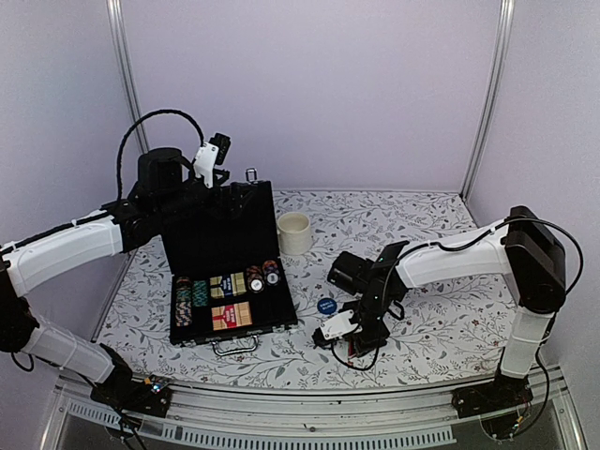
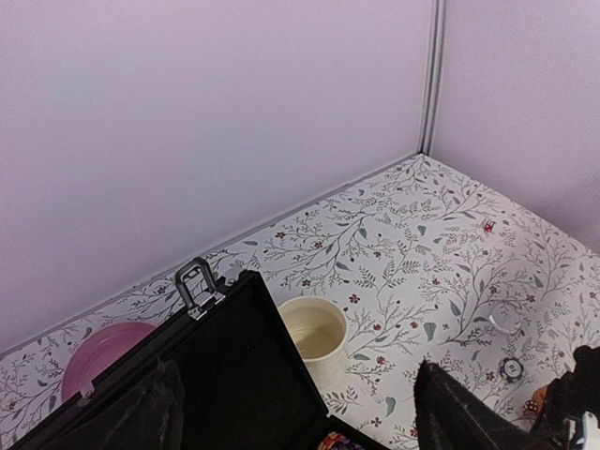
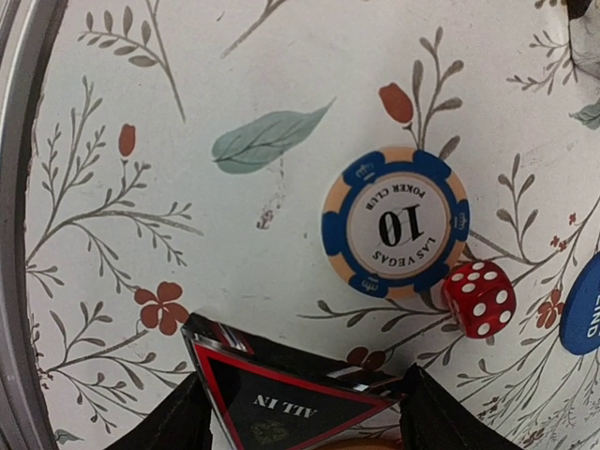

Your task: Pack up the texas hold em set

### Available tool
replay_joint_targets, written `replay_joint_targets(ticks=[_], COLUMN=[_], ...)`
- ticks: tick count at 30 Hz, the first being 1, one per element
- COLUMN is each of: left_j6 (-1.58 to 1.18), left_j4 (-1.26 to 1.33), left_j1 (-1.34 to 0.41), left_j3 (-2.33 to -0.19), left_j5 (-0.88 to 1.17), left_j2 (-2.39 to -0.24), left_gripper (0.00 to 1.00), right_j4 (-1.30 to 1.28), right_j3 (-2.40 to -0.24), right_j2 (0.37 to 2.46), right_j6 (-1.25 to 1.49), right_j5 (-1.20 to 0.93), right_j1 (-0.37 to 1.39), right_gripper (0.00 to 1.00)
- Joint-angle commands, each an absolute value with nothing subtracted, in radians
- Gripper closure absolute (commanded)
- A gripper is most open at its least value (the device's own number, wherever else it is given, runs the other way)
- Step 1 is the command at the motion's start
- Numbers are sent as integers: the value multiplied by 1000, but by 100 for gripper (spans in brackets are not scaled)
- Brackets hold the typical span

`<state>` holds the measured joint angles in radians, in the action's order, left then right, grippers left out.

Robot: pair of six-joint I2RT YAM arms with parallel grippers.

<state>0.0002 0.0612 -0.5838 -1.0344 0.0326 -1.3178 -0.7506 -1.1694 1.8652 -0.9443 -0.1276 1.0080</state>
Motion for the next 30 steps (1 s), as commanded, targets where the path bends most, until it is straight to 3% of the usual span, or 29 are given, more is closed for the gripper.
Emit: replay_joint_targets(ticks=[1, 12, 25, 30], left_j6=[11, -17, -87, -95], left_j4=[54, 49, 80, 92], left_j1=[-579, -534, -403, -358], left_j3=[-1033, -1038, -1016, -1005], left_j5=[28, -36, -70, -96], left_j2=[-1315, -1263, -1149, -1108], left_gripper=[15, 15, 15, 15], right_j4=[-771, -870, -828, -721], right_j3=[-1175, -1490, -2183, -2266], right_j2=[1894, 1884, 2322, 2409], right_j6=[-937, -899, -702, -688], right_j5=[-97, -172, -184, -186], right_j1=[1017, 1017, 1030, 1057], right_gripper=[38, 44, 46, 45])
